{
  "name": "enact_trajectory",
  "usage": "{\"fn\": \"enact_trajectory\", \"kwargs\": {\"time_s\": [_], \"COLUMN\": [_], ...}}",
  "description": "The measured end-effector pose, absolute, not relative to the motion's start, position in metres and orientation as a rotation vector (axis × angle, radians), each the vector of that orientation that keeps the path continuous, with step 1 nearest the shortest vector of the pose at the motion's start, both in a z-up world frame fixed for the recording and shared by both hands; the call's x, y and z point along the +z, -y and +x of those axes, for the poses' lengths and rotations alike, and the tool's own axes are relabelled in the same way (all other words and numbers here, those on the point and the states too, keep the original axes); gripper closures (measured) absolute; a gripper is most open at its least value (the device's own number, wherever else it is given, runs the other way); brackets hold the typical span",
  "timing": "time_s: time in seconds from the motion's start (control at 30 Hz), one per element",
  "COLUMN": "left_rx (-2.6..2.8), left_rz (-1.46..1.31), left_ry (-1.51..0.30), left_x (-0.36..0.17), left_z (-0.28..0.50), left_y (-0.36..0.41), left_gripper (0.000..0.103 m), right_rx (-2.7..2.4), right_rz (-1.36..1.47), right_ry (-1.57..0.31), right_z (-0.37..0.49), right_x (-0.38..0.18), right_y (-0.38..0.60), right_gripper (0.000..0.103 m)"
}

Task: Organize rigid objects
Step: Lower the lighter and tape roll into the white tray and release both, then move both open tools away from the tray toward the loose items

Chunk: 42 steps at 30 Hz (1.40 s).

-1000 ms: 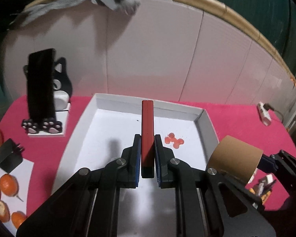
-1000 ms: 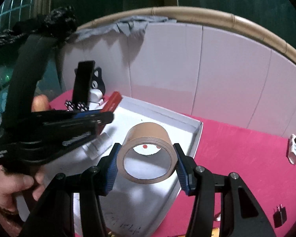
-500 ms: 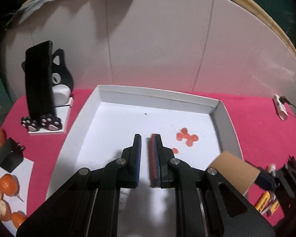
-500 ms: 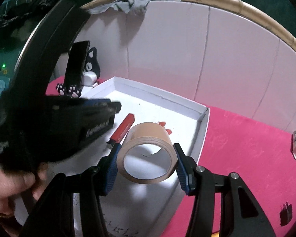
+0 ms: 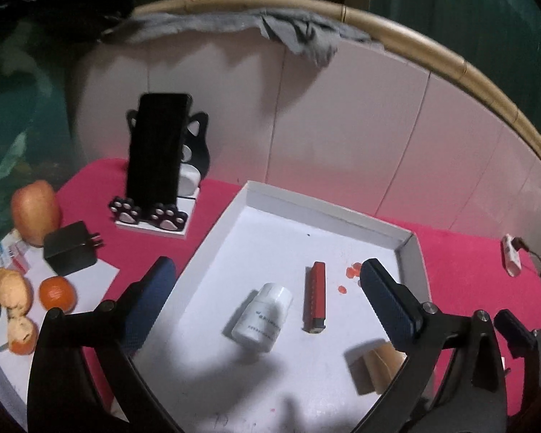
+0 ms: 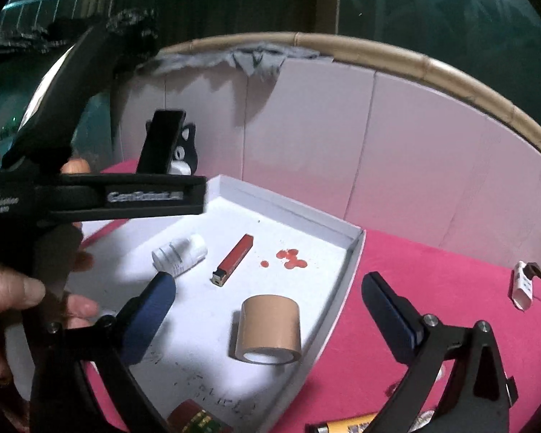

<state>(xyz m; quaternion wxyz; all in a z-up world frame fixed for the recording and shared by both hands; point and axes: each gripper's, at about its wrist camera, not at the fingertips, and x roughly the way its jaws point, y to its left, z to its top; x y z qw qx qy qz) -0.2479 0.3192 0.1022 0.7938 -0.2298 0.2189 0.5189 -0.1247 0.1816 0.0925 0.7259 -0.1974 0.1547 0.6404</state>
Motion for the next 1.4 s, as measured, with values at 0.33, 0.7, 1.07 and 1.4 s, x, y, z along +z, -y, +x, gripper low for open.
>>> {"fn": "enact_trajectory", "kwargs": {"time_s": [0.33, 0.7, 1.07, 1.4], "left_rx": [1.130, 1.028, 0.792, 0.495], "left_rz": [-0.452, -0.425, -0.301, -0.281], "left_ry": [-0.441, -0.423, -0.376, -0.619], "left_x": [0.118, 0.129, 0.138, 0.104], "left_z": [-0.251, -0.239, -0.204, -0.141], "left_y": [-0.280, -0.242, -0.194, -0.166], "left_gripper": [0.000, 0.000, 0.000, 0.000], "right_rx": [1.380, 1.334, 1.254, 1.127], "right_rz": [-0.325, -0.072, 0.123, 0.121], "right_ry": [-0.332, -0.347, -0.329, -0.414], "right_z": [-0.109, -0.057, 0.007, 0.049], "right_x": [0.112, 0.141, 0.159, 0.121], "right_y": [-0.139, -0.073, -0.010, 0.028], "right_gripper": [0.000, 0.000, 0.000, 0.000]}}
